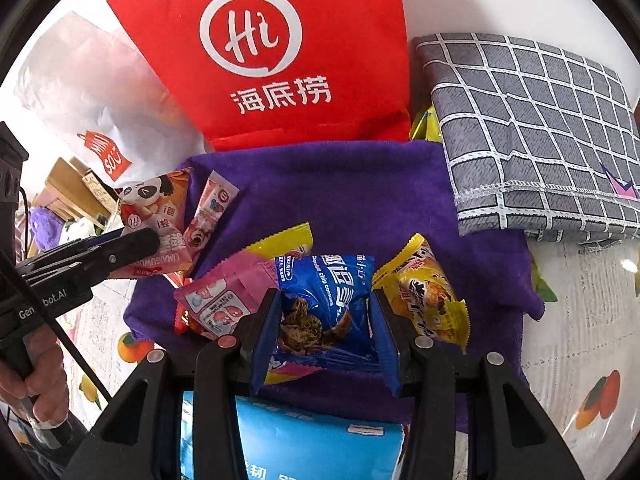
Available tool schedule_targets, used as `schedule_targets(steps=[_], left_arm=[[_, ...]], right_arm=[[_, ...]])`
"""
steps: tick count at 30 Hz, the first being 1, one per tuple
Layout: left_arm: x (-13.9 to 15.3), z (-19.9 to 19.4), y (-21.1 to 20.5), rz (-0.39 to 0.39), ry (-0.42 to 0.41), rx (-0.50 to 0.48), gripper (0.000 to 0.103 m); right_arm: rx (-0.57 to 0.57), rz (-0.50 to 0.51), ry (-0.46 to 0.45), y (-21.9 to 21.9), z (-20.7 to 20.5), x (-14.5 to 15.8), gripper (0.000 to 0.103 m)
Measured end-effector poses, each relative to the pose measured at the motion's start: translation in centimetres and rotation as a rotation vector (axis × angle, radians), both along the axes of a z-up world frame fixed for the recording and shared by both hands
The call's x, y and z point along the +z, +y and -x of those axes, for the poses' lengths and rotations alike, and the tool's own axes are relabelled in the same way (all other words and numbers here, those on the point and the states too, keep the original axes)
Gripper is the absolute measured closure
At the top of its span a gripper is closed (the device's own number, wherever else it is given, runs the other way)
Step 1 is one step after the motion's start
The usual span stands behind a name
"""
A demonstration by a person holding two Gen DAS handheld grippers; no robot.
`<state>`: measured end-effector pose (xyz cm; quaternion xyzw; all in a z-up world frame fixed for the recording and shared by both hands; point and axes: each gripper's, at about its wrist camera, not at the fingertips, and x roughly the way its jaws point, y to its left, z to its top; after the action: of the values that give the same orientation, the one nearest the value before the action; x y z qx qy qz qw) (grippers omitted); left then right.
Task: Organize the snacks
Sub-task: 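Open the right gripper to drop the blue packet while the left releases the panda packet, then move both grippers back to the pile and grasp the green snack bag with the right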
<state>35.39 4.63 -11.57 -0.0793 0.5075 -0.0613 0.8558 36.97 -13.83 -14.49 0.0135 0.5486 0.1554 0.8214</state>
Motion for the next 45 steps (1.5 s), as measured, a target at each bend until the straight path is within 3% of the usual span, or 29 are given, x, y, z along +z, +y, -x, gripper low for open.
schedule_targets(steps=[6, 14, 20, 27, 32, 39, 45], left_arm=[[-0.4, 0.0, -0.2, -0.014, 0.014, -0.007, 0.074], [-0.7, -0.1, -0.4, -0.026, 0.026, -0.018, 0.073], [-0.8, -0.2, -0.5, -0.024, 0.029, -0.02, 0.073], [-0.5, -0.1, -0.4, -0.001, 0.019, -0.028, 0.072], [-0.2, 0.0, -0.5, -0.018, 0.007, -0.022, 0.051], [0.3, 0.0, -0.3, -0.023, -0.008, -0.01, 0.045], [1.5, 0.5, -0.1, -0.045, -0.046, -0.007, 0.04]], right_arm=[[0.017, 0.021, -0.001, 0.5, 0.2, 0.0, 0.056], [0.031, 0.009, -0.038, 0.3, 0.6, 1.5, 0.043], [0.038, -0.027, -0.1, 0.0, 1.1, 3.1, 0.042], [0.029, -0.087, -0.084, -0.3, 1.1, 3.4, 0.042], [0.013, -0.111, -0.078, -0.7, 1.1, 3.5, 0.042], [0.005, -0.134, -0.082, -1.0, 1.4, 3.8, 0.042], [0.009, -0.128, -0.148, -0.9, 2.4, 5.4, 0.042]])
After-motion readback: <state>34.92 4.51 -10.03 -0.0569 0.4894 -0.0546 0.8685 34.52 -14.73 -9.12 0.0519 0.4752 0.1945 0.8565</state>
